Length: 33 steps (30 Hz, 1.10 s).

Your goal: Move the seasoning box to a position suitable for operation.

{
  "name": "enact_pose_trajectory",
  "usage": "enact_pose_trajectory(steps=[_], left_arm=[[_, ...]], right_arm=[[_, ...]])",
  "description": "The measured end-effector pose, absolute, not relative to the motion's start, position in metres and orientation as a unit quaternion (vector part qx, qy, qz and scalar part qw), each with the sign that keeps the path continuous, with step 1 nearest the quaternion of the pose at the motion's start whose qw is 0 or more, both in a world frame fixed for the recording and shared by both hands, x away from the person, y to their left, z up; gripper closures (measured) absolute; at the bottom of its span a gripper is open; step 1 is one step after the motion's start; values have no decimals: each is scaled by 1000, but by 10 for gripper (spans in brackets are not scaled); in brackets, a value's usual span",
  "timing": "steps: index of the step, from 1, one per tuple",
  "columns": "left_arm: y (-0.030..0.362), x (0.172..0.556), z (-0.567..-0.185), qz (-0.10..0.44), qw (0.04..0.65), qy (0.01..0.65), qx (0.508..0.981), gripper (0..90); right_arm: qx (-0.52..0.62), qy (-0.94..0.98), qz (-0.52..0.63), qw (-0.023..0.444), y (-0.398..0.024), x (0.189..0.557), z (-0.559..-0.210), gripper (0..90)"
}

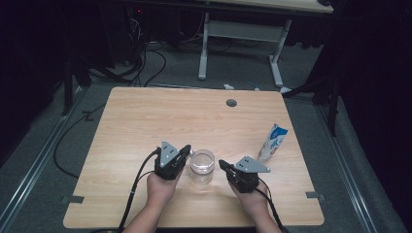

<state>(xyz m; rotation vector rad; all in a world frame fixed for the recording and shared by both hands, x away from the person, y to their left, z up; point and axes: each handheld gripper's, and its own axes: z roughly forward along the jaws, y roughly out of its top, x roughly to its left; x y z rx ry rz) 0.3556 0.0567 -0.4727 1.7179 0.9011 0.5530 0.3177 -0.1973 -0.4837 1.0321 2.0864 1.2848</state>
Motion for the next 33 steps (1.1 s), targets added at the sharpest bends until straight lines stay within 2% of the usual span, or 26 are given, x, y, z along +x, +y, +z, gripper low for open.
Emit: enact_pose_trajectory(steps=[33], left_arm=[[58, 357, -476, 230, 534, 381, 719, 900]], right_arm=[[358, 768, 470, 247, -188, 312, -480, 899]])
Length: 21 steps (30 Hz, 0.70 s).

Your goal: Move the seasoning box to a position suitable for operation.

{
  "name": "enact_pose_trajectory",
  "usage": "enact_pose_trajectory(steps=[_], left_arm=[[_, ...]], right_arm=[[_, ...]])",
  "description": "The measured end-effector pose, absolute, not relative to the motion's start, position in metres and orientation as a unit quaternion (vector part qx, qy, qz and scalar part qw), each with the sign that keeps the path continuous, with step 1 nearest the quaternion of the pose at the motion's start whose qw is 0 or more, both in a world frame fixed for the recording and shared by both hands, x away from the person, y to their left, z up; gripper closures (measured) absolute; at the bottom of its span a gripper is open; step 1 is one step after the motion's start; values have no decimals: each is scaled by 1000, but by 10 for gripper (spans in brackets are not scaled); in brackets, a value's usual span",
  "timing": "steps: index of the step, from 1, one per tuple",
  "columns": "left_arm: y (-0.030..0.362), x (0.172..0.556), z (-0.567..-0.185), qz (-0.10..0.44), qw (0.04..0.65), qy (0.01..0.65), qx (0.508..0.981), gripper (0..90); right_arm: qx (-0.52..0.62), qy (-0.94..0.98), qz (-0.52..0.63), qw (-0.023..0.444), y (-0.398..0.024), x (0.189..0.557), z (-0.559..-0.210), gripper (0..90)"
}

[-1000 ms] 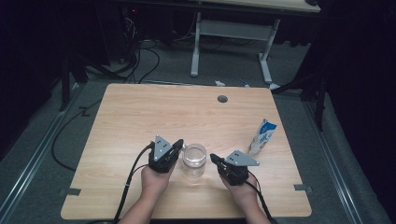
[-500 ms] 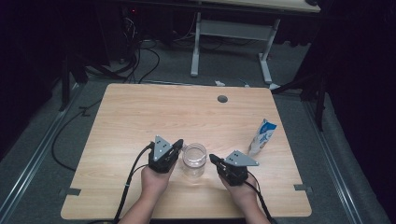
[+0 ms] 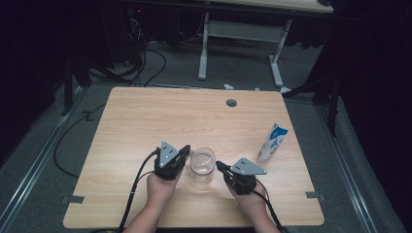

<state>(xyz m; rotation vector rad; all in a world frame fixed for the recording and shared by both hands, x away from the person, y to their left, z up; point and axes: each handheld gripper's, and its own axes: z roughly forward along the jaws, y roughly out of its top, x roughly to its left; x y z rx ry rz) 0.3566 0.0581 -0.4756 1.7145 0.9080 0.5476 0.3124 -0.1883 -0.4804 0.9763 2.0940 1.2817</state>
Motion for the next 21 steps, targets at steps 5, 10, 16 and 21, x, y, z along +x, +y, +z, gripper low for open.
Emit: enact_pose_trajectory(steps=[5, 10, 16, 21], left_arm=[[58, 356, -476, 229, 534, 382, 718, 900], [59, 355, -475, 227, 539, 376, 719, 900], [71, 337, -473, 226, 542, 383, 713, 860], [81, 321, -481, 207, 537, 386, 721, 789]], right_arm=[[350, 764, 482, 249, -186, 309, -473, 898], [338, 761, 495, 249, -180, 304, -465, 898], [338, 759, 501, 243, -180, 304, -463, 898], [340, 757, 506, 236, -180, 305, -462, 898]])
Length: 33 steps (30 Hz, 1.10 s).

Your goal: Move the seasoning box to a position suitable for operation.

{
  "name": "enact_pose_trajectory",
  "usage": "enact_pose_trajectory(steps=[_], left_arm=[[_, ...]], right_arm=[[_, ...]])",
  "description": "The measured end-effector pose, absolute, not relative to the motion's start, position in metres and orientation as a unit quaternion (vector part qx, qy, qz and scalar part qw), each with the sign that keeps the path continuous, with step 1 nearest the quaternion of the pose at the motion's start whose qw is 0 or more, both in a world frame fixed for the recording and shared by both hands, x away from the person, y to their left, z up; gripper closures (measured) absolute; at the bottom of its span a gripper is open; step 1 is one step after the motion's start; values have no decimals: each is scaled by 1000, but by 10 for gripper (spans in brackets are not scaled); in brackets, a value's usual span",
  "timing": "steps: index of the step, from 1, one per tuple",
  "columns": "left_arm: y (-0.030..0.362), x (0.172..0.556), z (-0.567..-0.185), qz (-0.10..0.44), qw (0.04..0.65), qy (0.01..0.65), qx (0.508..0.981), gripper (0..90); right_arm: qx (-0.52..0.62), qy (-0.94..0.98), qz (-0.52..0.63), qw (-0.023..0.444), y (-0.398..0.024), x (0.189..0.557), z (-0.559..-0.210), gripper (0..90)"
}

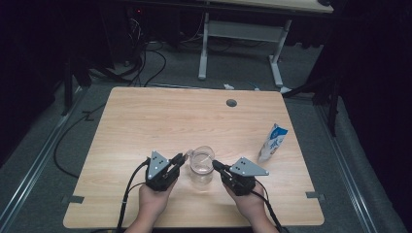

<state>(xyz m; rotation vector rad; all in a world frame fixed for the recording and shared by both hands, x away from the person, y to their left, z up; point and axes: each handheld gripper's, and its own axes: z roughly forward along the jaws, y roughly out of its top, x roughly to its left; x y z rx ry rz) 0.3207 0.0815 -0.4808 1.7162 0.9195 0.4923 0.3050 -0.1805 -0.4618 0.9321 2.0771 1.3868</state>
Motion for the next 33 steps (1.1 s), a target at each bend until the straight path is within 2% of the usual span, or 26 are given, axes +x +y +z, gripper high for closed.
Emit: enact_pose_trajectory(steps=[3, 8, 11, 19, 33], left_arm=[[83, 316, -488, 207, 524, 389, 729, 771], [81, 309, -489, 191, 535, 378, 730, 715], [78, 303, -487, 193, 539, 364, 734, 738], [72, 300, -488, 190, 545, 350, 738, 896], [57, 297, -483, 176, 558, 331, 740, 900]], right_arm=[[341, 757, 505, 235, -180, 305, -461, 899], [343, 757, 504, 235, -179, 305, -461, 899], [343, 757, 505, 235, -178, 305, -461, 899], [341, 758, 505, 233, -178, 305, -462, 899], [340, 756, 511, 229, -179, 304, -460, 899]])
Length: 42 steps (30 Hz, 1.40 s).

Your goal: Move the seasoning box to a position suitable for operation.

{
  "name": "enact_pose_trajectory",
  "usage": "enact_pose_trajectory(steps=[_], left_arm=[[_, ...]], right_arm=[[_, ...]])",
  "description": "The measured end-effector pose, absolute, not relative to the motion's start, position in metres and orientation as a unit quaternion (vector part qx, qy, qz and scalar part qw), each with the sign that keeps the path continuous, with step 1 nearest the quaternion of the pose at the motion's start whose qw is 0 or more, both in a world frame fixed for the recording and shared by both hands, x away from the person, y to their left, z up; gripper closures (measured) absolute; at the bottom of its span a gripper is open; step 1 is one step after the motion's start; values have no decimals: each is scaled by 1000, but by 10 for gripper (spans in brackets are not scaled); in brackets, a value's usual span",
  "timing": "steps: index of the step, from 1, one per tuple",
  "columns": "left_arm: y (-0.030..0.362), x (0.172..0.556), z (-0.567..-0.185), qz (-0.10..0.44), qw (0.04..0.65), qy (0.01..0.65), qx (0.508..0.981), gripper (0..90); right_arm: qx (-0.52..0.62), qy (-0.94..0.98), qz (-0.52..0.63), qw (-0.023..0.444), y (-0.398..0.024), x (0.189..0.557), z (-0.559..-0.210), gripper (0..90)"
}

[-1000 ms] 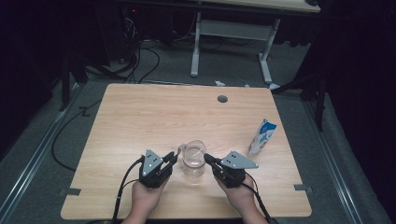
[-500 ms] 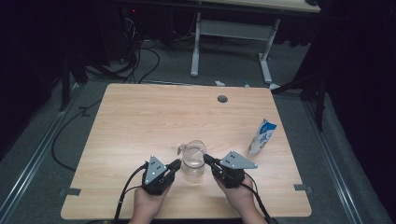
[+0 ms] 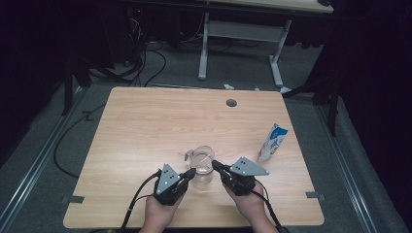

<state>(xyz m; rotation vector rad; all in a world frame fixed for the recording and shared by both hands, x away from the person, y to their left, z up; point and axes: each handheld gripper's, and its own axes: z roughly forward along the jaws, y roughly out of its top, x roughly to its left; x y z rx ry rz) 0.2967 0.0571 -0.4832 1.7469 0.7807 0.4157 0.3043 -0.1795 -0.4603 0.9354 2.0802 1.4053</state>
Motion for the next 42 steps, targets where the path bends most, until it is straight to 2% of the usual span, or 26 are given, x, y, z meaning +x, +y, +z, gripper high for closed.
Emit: enact_pose_trajectory(steps=[14, 26, 42], left_arm=[[50, 300, -480, 174, 568, 337, 730, 894], [64, 312, -473, 183, 577, 365, 707, 871], [75, 318, -475, 190, 575, 382, 698, 859]], right_arm=[[343, 766, 498, 217, -174, 309, -473, 898], [335, 768, 498, 223, -172, 309, -476, 898], [335, 768, 498, 224, -172, 308, -476, 887]])
